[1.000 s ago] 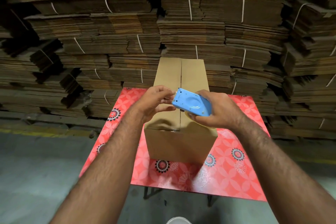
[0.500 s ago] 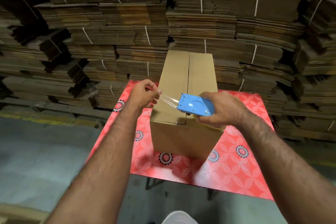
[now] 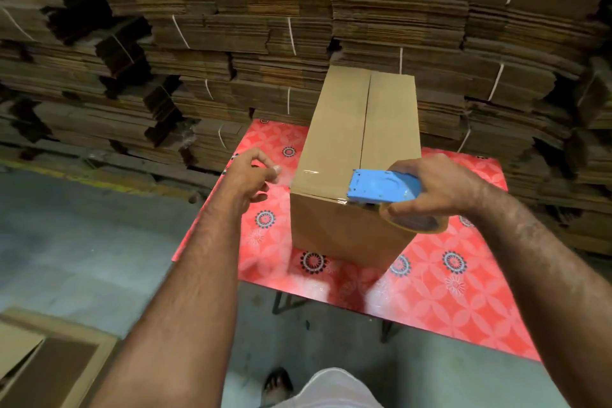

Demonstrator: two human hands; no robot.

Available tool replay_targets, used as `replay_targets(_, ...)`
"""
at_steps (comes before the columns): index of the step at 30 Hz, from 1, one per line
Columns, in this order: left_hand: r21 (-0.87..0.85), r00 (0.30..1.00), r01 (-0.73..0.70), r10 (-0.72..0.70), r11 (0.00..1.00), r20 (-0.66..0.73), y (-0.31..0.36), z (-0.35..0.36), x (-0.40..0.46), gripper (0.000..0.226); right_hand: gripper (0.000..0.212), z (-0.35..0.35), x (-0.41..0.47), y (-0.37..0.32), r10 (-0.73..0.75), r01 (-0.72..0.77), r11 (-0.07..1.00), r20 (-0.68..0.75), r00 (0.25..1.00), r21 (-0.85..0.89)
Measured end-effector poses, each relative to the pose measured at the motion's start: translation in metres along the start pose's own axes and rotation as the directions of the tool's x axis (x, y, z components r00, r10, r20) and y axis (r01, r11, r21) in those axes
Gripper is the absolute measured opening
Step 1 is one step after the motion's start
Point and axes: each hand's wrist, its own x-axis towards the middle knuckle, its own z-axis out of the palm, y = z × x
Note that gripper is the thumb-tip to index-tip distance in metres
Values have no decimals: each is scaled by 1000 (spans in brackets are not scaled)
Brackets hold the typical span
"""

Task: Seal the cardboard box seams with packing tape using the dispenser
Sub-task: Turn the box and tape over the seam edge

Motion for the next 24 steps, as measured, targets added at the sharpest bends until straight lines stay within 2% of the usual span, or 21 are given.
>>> replay_targets(4, 31, 999, 22, -23, 999, 33, -9, 1, -4, 14, 65, -7, 1, 2, -12, 13, 999, 29, 999, -42)
replay_targets(14, 78, 998, 54, -53, 996, -16, -21, 11, 1, 10, 60, -13, 18, 3, 26, -12, 996, 150, 988, -94)
replay_targets(20, 77, 1000, 8, -8, 997, -2, -17, 3, 5, 14, 58, -14, 21, -5, 8, 6, 997, 185, 983, -74)
replay_targets(24, 79, 1000, 8, -6, 997, -23, -23, -1, 10, 17, 52, -20, 26, -15, 25, -2, 992, 185, 982, -123)
